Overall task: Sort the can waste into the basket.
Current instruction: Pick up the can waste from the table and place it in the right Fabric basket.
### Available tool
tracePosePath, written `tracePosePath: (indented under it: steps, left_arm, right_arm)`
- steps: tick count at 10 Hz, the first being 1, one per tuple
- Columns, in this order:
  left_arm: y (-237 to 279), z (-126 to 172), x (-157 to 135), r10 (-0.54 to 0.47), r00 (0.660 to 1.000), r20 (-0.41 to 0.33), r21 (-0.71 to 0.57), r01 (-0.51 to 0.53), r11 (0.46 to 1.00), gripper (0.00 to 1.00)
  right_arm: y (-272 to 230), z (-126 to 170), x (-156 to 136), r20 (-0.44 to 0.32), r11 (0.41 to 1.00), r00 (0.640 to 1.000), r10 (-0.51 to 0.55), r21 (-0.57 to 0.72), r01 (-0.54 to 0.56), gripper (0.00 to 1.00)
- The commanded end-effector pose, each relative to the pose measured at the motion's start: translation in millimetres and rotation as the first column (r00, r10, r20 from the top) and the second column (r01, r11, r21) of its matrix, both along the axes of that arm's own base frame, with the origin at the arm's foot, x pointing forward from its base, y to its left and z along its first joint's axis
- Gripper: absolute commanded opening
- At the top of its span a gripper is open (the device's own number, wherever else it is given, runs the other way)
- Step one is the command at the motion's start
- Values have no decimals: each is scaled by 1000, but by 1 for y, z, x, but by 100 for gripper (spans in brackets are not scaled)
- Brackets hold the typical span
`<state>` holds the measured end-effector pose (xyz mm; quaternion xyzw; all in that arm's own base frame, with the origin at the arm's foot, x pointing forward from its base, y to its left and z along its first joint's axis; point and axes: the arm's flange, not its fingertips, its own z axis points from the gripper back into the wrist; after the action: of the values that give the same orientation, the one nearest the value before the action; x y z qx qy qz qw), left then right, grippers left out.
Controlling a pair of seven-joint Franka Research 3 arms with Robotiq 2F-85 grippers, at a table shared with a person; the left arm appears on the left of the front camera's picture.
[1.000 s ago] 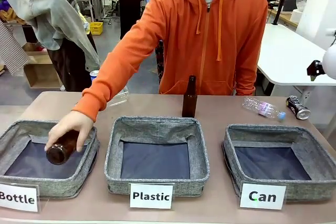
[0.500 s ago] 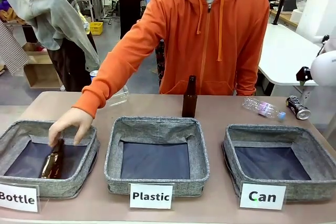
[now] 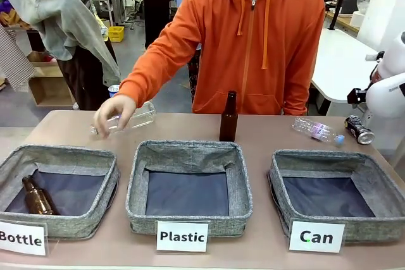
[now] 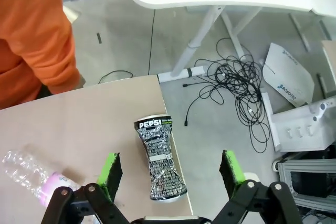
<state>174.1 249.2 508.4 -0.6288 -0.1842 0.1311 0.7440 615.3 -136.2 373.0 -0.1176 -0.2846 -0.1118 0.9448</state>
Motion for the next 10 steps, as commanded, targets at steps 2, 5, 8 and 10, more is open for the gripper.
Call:
tracePosePath:
  steps: [2, 5, 8, 10]
  left_arm:
    - [-60, -32, 20, -153, 986, -65, 106, 159, 982, 100]
    - [-81, -57, 30, -166, 980, -113, 146, 182, 972, 100]
    - [-75, -45, 31, -175, 978, -111, 114, 188, 976, 100]
    - [-75, -45, 31, -175, 978, -111, 114, 188, 976, 100]
  right_arm:
    - [9, -23, 9, 21, 999, 999, -32, -14, 32, 100]
    - [12, -45, 9, 13, 999, 999, -29, -14, 29, 100]
    - [13, -71, 12, 21, 999, 1000, -11, -36, 12, 100]
    - [12, -83, 16, 25, 998, 999, -27, -49, 28, 100]
